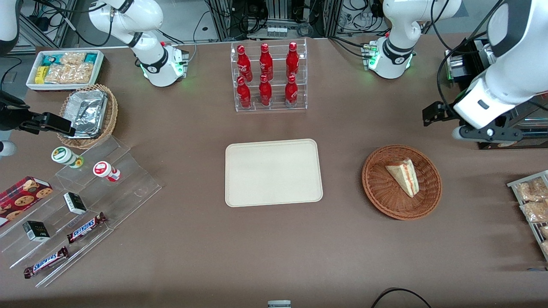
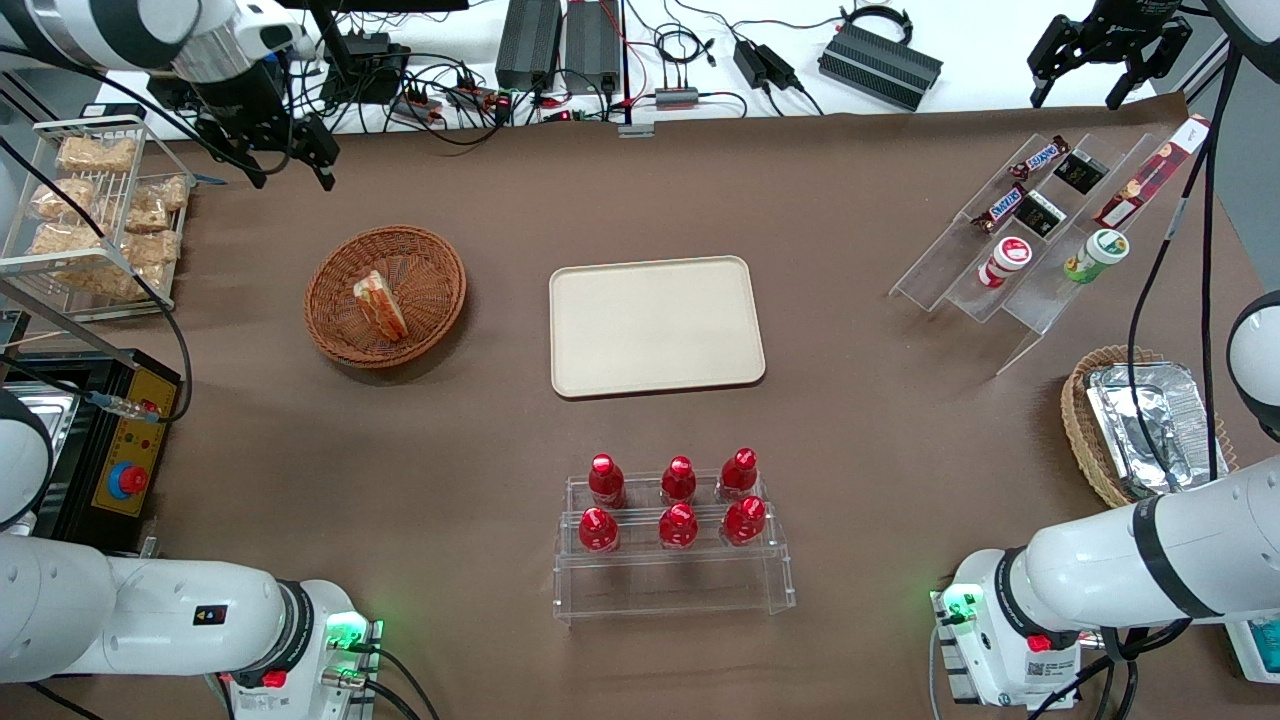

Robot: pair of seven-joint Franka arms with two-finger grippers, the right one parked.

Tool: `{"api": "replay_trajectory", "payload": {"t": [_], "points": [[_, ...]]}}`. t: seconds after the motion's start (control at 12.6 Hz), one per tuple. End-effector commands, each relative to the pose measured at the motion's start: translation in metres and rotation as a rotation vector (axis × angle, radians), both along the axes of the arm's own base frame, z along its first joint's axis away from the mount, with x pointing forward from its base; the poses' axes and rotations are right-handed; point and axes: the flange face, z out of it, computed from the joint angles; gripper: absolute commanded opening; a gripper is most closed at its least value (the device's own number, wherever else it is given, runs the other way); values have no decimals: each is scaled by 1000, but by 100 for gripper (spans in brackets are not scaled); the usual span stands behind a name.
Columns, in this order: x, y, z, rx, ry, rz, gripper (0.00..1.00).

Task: Place sandwich from basket to tray
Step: 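Move the left gripper over the sandwich in the wicker basket and lower it, then close the left gripper on the wrapped sandwich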

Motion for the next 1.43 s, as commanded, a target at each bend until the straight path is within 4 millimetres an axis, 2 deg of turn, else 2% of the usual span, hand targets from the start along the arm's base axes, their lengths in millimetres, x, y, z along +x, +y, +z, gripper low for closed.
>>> {"api": "replay_trajectory", "payload": {"t": [0.0, 0.48, 0.72, 1.04, 1.27, 1.35], "points": [[0, -1, -48, -5, -20, 8, 100], [2, 1, -170, -14, -70, 22, 100], [1, 3, -211, -19, -99, 31, 100], [4, 10, -219, -11, -101, 175, 100], [5, 6, -231, 19, -84, 536, 100], [5, 7, -230, 18, -89, 568, 100]]}}
